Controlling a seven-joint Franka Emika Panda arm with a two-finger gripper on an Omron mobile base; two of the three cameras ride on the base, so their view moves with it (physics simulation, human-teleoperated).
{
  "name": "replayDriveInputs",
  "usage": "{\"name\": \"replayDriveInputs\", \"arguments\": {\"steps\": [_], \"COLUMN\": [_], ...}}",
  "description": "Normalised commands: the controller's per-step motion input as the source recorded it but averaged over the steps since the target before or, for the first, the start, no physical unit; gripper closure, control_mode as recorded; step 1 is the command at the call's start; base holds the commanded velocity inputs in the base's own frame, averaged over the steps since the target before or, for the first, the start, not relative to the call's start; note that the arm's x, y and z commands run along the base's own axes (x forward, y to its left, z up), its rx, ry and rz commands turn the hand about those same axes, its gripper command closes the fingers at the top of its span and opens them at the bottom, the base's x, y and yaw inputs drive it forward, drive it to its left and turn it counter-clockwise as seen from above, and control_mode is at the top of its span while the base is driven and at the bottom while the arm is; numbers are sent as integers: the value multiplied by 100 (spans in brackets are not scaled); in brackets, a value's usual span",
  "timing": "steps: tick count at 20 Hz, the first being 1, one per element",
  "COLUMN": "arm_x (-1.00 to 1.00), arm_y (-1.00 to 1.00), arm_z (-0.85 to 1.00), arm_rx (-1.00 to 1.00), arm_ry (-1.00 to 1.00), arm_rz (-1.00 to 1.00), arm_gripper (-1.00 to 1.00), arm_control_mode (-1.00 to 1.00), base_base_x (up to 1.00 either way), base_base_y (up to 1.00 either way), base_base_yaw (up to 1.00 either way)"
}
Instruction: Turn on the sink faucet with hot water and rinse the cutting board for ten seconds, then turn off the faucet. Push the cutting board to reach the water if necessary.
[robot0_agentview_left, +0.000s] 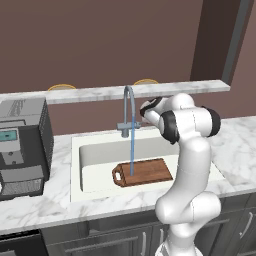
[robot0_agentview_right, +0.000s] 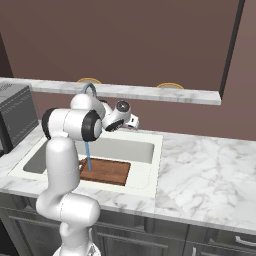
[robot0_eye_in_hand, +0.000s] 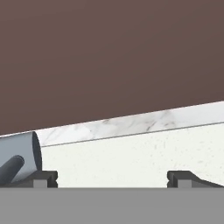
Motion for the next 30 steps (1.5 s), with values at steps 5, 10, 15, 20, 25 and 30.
{"name": "replayDriveInputs", "arguments": {"steps": [5, 10, 15, 20, 25, 30], "arm_x": [0, 0, 0, 0, 0, 0], "arm_y": [5, 9, 9, 7, 10, 17], "arm_z": [0, 0, 0, 0, 0, 0], "arm_rx": [0, 0, 0, 0, 0, 0], "arm_ry": [0, 0, 0, 0, 0, 0], "arm_rz": [0, 0, 0, 0, 0, 0], "arm_gripper": [-100, -100, -100, -100, -100, -100], "arm_control_mode": [-100, -100, -100, -100, -100, -100], "base_base_x": [0, 0, 0, 0, 0, 0], "base_base_y": [0, 0, 0, 0, 0, 0], "base_base_yaw": [0, 0, 0, 0, 0, 0]}}
